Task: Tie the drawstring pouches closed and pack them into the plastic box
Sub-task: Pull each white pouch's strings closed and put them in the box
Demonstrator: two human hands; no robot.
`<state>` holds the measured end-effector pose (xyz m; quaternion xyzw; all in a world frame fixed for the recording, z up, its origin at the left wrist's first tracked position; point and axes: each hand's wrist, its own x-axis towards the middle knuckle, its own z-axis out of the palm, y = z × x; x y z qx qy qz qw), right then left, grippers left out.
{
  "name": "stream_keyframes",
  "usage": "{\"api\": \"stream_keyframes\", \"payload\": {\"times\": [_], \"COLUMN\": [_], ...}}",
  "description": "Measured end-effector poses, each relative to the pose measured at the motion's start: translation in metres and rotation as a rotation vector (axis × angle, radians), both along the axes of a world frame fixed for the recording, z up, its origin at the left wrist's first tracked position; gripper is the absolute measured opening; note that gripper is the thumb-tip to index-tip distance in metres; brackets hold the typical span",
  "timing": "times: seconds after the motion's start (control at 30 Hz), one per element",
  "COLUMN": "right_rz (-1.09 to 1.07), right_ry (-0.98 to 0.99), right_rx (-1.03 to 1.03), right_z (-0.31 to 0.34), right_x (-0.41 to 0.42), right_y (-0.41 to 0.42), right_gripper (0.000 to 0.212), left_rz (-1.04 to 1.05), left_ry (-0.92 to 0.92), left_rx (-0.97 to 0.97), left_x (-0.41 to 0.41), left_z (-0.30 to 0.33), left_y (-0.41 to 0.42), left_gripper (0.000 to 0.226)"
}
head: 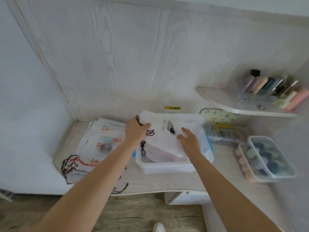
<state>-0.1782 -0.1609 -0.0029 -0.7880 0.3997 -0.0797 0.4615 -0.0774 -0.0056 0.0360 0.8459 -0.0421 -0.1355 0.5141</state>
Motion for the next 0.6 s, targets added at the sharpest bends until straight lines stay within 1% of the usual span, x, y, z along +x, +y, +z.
{"api": "stream_keyframes", "payload": {"times": [0.07,0.13,0.23,0.27,0.3,0.37,0.43,0.47,0.5,0.53,0.6], "right_rz": [0.123,0.232,0.357,0.389,0.425,0.483,0.484,0.482,0.479,0.482,0.501], "right_ry": [0.109,0.235,0.35,0.389,0.441,0.55,0.614,0.623,0.628,0.638,0.671], "right_rx": [-0.12,-0.216,-0.295,-0.309,-0.33,-0.363,-0.358,-0.38,-0.414,-0.442,-0.444], "right_z": [-0.007,-0.013,-0.025,-0.03,-0.034,-0.043,-0.048,-0.05,-0.052,-0.054,-0.058], "right_x": [-0.007,-0.008,-0.008,-0.007,-0.007,-0.006,-0.004,-0.002,0.0,0.002,0.004], "right_y": [-0.018,-0.031,-0.039,-0.04,-0.04,-0.04,-0.038,-0.038,-0.038,-0.038,-0.04], "right_gripper": [0.066,0.075,0.075,0.074,0.073,0.073,0.073,0.073,0.074,0.076,0.079], "left_rz": [-0.06,-0.125,-0.188,-0.214,-0.257,-0.418,-0.532,-0.569,-0.623,-0.666,-0.677], "left_ry": [-0.15,-0.252,-0.481,-0.555,-0.611,-0.709,-0.795,-0.795,-0.724,-0.617,-0.417], "left_rx": [0.192,0.336,0.793,0.902,0.965,1.068,1.109,1.131,1.17,1.211,1.236], "left_x": [-0.005,-0.01,-0.02,-0.022,-0.024,-0.025,-0.024,-0.024,-0.024,-0.023,-0.021], "left_z": [-0.013,-0.028,-0.044,-0.047,-0.046,-0.051,-0.055,-0.057,-0.059,-0.064,-0.073], "left_y": [-0.012,-0.021,-0.031,-0.034,-0.037,-0.041,-0.047,-0.05,-0.053,-0.056,-0.06], "left_gripper": [0.024,0.029,0.052,0.056,0.058,0.052,0.036,0.029,0.024,0.024,0.031]}}
